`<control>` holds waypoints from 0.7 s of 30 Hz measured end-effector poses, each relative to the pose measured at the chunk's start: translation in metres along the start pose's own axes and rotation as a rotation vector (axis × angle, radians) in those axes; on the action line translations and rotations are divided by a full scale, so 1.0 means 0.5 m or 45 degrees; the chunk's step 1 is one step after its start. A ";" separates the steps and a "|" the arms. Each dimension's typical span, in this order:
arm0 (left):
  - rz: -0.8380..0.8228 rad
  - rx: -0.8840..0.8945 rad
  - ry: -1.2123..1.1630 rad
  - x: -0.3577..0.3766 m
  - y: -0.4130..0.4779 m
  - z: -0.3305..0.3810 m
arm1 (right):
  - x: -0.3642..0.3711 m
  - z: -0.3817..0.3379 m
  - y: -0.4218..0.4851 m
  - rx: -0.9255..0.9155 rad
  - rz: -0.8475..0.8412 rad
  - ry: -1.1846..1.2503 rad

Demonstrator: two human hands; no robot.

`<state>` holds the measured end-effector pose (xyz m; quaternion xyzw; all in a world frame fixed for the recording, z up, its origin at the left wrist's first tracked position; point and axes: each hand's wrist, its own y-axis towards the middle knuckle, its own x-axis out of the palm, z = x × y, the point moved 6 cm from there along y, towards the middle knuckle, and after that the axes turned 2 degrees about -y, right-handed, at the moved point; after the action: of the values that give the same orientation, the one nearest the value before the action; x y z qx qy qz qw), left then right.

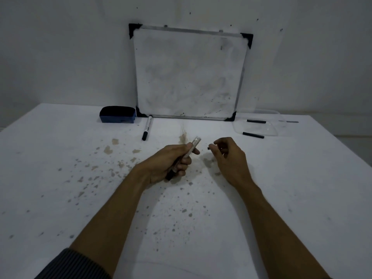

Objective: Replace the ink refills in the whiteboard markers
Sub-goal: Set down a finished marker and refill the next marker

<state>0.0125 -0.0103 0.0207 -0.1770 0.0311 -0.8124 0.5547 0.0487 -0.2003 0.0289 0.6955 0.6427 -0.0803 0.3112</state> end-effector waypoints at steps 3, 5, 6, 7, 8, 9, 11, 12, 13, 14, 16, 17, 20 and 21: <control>0.044 0.050 -0.059 -0.009 0.008 0.001 | -0.001 0.001 -0.006 -0.057 -0.037 -0.052; 0.067 0.063 -0.041 -0.008 0.009 0.003 | 0.006 0.000 -0.006 -0.077 -0.063 -0.116; 0.079 0.072 -0.014 -0.008 0.009 0.002 | 0.010 0.003 -0.004 -0.080 -0.070 -0.157; 0.091 0.083 0.015 -0.008 0.009 0.001 | 0.012 0.004 -0.002 -0.083 -0.078 -0.195; 0.101 0.094 0.039 -0.009 0.010 0.001 | 0.015 0.005 -0.001 -0.086 -0.086 -0.231; 0.108 0.103 0.056 -0.010 0.010 0.001 | 0.018 0.005 -0.001 -0.092 -0.091 -0.255; 0.107 0.117 0.074 -0.010 0.010 0.001 | 0.018 0.002 -0.004 -0.095 -0.075 -0.245; 0.103 0.121 0.083 -0.010 0.010 0.000 | 0.014 -0.002 -0.004 -0.091 -0.047 -0.211; 0.099 0.123 0.094 -0.007 0.009 0.001 | 0.007 -0.009 -0.005 -0.093 -0.014 -0.156; 0.095 0.126 0.107 -0.006 0.008 0.002 | 0.002 -0.016 -0.006 -0.094 -0.001 -0.076; 0.083 0.141 0.171 -0.002 0.006 0.003 | -0.002 -0.032 -0.010 -0.087 -0.064 0.136; 0.078 0.151 0.229 0.000 0.004 0.004 | -0.001 -0.040 -0.014 -0.088 -0.115 0.217; 0.089 0.169 0.356 0.003 0.004 0.005 | 0.005 -0.056 -0.026 -0.118 -0.198 0.288; 0.096 0.173 0.372 0.004 0.003 0.006 | 0.008 -0.057 -0.028 -0.103 -0.212 0.322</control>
<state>0.0141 -0.0120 0.0237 -0.0177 0.0633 -0.8084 0.5850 0.0279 -0.1818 0.0449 0.6312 0.7349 0.0083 0.2478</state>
